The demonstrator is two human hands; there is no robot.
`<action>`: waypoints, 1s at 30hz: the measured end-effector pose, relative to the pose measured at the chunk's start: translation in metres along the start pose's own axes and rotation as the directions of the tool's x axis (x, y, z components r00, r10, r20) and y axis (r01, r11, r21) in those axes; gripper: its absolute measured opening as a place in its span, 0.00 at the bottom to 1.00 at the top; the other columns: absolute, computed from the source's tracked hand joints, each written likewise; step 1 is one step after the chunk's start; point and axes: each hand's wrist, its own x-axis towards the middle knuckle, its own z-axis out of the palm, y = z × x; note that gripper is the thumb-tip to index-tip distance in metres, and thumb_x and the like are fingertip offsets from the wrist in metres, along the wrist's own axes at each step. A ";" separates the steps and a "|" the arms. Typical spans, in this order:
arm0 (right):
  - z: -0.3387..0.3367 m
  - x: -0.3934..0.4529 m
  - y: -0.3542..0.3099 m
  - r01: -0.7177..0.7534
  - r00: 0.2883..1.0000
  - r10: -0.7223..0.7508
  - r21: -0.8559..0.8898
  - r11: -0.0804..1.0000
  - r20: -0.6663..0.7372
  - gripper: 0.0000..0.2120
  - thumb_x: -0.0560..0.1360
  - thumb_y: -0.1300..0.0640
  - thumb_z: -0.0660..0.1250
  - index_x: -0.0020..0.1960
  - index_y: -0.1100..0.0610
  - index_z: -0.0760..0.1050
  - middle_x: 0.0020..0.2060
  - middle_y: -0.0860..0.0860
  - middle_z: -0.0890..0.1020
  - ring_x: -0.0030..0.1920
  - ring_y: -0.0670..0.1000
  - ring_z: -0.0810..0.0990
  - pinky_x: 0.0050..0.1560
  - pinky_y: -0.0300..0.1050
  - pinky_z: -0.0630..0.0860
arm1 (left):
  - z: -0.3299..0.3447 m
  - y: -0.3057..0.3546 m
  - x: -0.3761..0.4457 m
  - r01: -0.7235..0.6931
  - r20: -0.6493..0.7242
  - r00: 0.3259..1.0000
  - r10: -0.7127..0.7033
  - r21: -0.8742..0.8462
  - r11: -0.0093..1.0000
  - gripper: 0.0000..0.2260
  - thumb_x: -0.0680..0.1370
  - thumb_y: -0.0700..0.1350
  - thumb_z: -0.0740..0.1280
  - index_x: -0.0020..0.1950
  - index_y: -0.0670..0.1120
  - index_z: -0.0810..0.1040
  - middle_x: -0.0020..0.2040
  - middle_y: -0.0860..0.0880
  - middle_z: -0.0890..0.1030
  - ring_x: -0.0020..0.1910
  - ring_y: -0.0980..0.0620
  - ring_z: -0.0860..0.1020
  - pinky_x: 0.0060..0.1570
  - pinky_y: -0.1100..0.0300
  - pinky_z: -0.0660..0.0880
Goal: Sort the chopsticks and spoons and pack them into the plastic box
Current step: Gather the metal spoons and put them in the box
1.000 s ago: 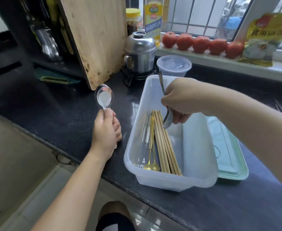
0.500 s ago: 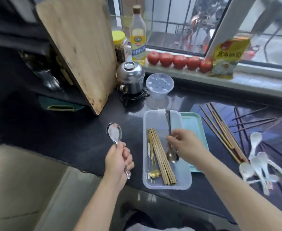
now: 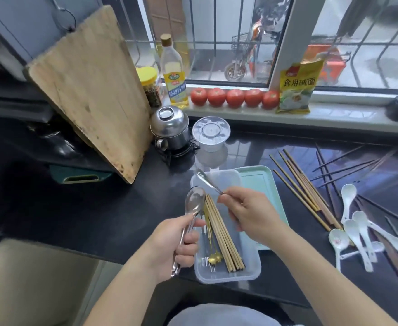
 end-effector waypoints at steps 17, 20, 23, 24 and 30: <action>0.031 0.007 0.003 -0.449 0.820 0.303 0.216 0.867 0.486 0.09 0.80 0.53 0.70 0.46 0.57 0.80 0.27 0.46 0.76 0.29 0.47 0.68 0.31 0.40 0.64 | -0.077 0.017 0.054 -0.228 0.855 0.235 0.462 0.511 -0.829 0.10 0.79 0.40 0.69 0.60 0.42 0.77 0.36 0.49 0.70 0.31 0.48 0.68 0.30 0.53 0.64; 0.039 -0.004 0.007 -0.591 0.765 0.295 0.441 0.676 0.573 0.08 0.80 0.57 0.69 0.44 0.59 0.76 0.23 0.48 0.71 0.21 0.44 0.65 0.25 0.36 0.65 | -0.081 0.018 0.057 -0.296 0.902 0.147 0.406 0.432 -0.852 0.08 0.82 0.42 0.65 0.59 0.41 0.77 0.35 0.48 0.71 0.30 0.48 0.69 0.28 0.53 0.65; 0.047 -0.010 0.016 -0.616 0.739 0.201 0.525 0.587 0.643 0.13 0.72 0.51 0.75 0.45 0.58 0.76 0.25 0.48 0.67 0.20 0.43 0.59 0.25 0.37 0.58 | -0.081 0.025 0.058 -0.316 0.926 0.053 0.375 0.372 -0.873 0.11 0.77 0.39 0.70 0.57 0.42 0.75 0.33 0.49 0.70 0.27 0.49 0.67 0.26 0.54 0.64; 0.049 -0.014 0.019 -0.620 0.736 0.174 0.549 0.561 0.654 0.14 0.71 0.50 0.76 0.44 0.58 0.75 0.24 0.47 0.69 0.20 0.42 0.59 0.25 0.37 0.56 | -0.081 0.028 0.057 -0.320 0.929 0.012 0.371 0.355 -0.878 0.12 0.76 0.38 0.71 0.57 0.43 0.75 0.33 0.49 0.70 0.28 0.49 0.67 0.26 0.54 0.63; 0.061 -0.032 0.033 -0.654 0.730 -0.022 0.708 0.265 0.683 0.21 0.73 0.52 0.78 0.56 0.62 0.73 0.33 0.52 0.78 0.17 0.41 0.62 0.21 0.34 0.66 | -0.073 0.036 0.047 -0.419 0.905 -0.175 0.389 0.289 -0.861 0.08 0.80 0.39 0.70 0.59 0.41 0.76 0.42 0.46 0.82 0.35 0.47 0.77 0.31 0.51 0.73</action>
